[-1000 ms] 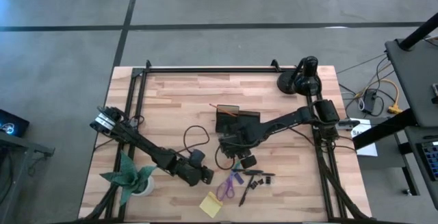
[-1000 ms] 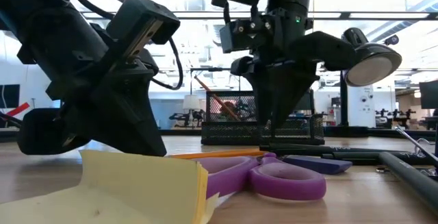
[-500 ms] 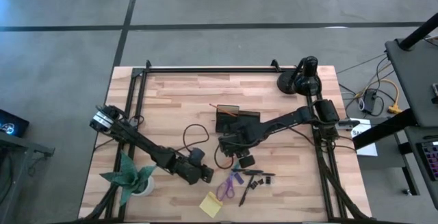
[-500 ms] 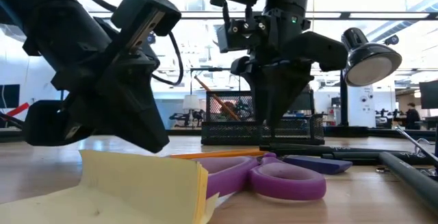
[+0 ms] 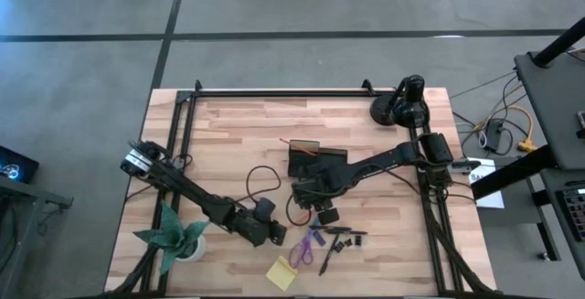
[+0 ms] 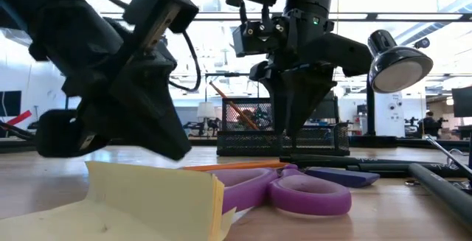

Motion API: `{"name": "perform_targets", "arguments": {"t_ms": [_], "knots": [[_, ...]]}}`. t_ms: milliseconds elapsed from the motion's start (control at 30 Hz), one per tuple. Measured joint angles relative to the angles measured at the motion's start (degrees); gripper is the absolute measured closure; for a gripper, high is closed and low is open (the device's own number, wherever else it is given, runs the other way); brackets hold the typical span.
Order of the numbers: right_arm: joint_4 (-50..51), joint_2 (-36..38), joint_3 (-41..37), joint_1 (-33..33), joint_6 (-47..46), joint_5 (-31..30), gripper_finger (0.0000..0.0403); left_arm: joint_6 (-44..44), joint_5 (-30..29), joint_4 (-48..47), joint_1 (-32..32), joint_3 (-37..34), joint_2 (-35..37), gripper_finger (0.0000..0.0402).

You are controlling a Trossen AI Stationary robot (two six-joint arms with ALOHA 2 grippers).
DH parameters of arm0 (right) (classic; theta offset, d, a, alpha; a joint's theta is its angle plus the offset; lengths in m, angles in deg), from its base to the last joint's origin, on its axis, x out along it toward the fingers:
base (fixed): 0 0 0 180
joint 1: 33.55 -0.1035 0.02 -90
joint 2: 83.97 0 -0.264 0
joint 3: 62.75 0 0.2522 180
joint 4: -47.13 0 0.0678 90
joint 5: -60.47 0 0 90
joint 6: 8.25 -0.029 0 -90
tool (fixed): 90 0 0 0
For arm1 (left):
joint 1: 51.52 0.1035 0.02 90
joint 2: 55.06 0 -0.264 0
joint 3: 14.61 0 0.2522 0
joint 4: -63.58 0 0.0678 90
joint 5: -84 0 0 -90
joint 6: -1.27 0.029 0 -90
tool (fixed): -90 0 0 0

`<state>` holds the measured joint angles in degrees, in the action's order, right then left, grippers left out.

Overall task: Pick and place office supplies into organizer
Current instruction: Put the yellow pencil into the black desk organizer

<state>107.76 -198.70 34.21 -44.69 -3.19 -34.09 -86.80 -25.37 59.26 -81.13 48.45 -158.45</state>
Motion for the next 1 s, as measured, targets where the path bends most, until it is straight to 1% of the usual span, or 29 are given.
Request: {"name": "perform_targets", "arguments": {"t_ms": [233,533,600,733,900,1000], "knots": [[-0.2,0.0,0.0,0.0,-0.6,0.0,0.0258,0.0,0.4,3.4,0.0,0.0,-2.2,0.0378],[-0.2,-0.1,0.0,0.0,0.1,0.0,0.0258,0.0,0.5,1.5,0.0,0.0,-2.4,0.0378],[-0.2,-0.1,0.0,0.0,1.2,-0.7,0.0255,0.0,0.5,1.2,0.0,0.0,-2.4,0.0378],[-0.2,-0.1,0.0,0.0,4.5,-4.6,0.0255,0.3,0.5,1.6,0.0,0.0,-2.3,0.0378],[-0.3,0.0,0.0,0.5,6.0,-5.9,0.0262,4.6,0.3,2.9,0.1,1.5,-2.1,0.0378],[-0.3,0.2,0.0,0.5,5.6,-6.0,0.0264,5.0,0.2,2.8,0.1,1.8,-2.2,0.0378]]}}
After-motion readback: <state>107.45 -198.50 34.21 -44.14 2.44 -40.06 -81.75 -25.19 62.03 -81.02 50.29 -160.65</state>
